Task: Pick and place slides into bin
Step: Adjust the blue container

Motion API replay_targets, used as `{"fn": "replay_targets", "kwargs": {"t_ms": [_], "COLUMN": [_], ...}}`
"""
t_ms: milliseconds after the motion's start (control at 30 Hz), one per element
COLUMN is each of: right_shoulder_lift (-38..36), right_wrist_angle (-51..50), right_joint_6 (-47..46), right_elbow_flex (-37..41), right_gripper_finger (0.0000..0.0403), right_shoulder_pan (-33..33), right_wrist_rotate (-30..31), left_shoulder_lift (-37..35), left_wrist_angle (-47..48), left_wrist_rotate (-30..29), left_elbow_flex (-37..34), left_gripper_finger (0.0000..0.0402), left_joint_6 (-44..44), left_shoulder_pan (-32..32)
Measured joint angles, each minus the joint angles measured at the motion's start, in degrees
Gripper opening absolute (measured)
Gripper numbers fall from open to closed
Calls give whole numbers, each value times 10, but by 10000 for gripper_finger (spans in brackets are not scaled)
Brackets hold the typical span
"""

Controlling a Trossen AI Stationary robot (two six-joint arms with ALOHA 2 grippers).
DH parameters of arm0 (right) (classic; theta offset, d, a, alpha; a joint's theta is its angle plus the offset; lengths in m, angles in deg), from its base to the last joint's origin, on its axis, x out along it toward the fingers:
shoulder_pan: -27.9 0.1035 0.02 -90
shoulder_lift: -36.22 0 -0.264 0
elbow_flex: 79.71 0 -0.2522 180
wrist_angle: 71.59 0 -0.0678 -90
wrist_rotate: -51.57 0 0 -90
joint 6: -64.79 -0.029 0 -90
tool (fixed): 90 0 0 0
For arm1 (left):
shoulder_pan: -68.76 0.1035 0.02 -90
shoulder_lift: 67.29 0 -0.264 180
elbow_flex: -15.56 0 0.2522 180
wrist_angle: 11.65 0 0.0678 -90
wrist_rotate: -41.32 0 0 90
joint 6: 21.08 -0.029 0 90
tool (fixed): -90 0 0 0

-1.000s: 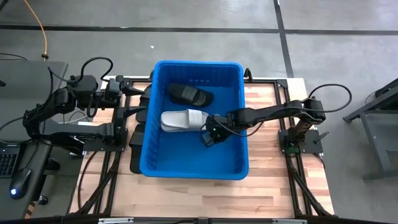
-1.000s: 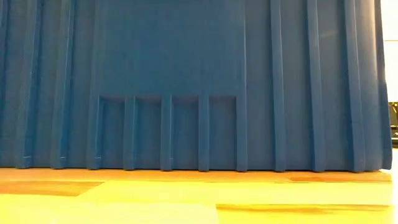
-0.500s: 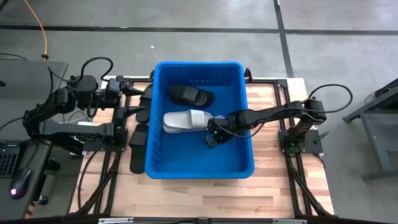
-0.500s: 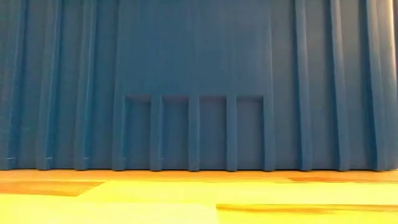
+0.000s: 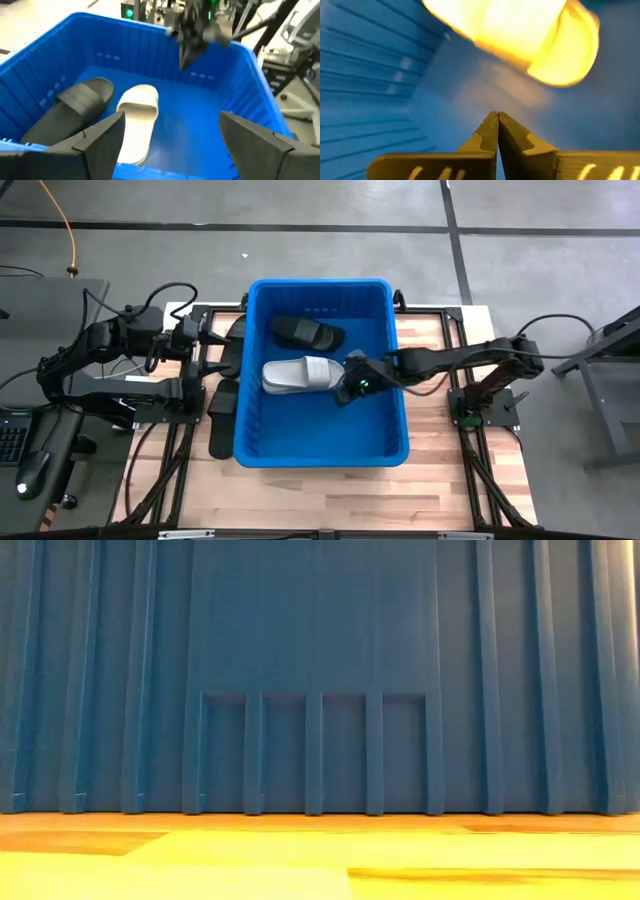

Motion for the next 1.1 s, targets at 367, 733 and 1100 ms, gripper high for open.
{"fn": "replay_targets", "kwargs": {"t_ms": [367, 733, 1100], "right_shoulder_lift": [-106, -160, -157], "right_wrist_angle": [15, 18, 18], "right_joint_6": [6, 10, 27], "right_elbow_flex": [0, 0, 0], "right_gripper_finger": [12, 122, 167], "right_shoulder_pan": [-1, -20, -56], "right_wrist_rotate": [37, 29, 39], "left_shoulder_lift": [0, 16, 37], "left_wrist_angle": [90, 207, 188], "left_wrist_rotate": [10, -73, -51], "left_elbow_flex": [0, 0, 0], "left_gripper_finger": [310, 310, 310], "left_joint_6": [-137, -190, -57], "left_shoulder_pan": [0, 0, 0]}}
